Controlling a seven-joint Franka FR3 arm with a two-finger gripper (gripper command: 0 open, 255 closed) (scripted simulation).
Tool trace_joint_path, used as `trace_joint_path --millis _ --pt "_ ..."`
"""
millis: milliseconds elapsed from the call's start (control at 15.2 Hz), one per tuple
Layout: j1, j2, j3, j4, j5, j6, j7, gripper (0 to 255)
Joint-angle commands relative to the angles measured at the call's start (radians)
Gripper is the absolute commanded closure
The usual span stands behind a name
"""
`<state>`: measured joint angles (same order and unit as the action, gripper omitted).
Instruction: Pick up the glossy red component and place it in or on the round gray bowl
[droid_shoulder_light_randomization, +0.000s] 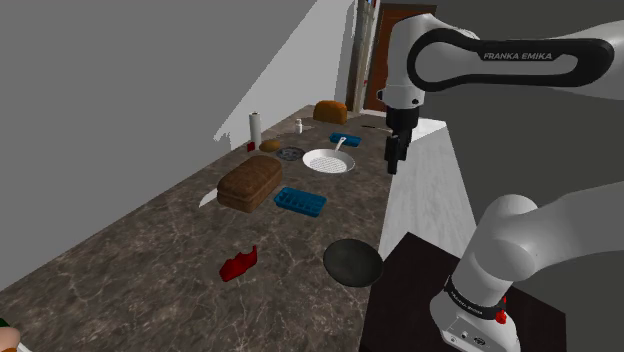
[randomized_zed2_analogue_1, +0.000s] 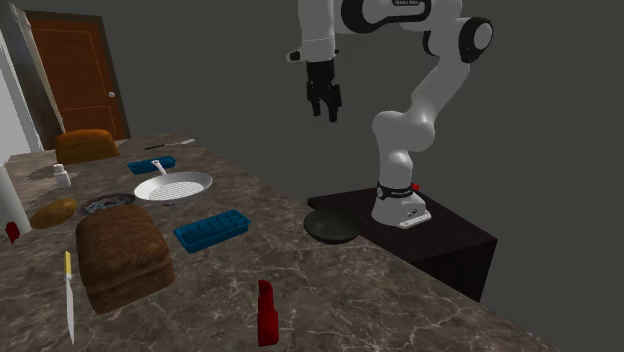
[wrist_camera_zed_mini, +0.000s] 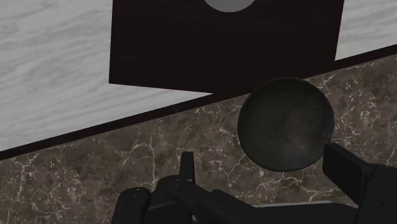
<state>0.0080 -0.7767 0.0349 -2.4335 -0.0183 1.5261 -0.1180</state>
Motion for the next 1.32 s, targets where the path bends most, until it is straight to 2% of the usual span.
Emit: trace_joint_path --millis 0,594,1254 --pt "0.000 0.000 0.000 0.000 0.000 0.000 0.000 0" --pt "0.063 0.222 0.093 -0.019 0.078 0.277 0.058 0" --pt "0.115 0.540 0.196 0.079 0.100 0.542 0.123 0"
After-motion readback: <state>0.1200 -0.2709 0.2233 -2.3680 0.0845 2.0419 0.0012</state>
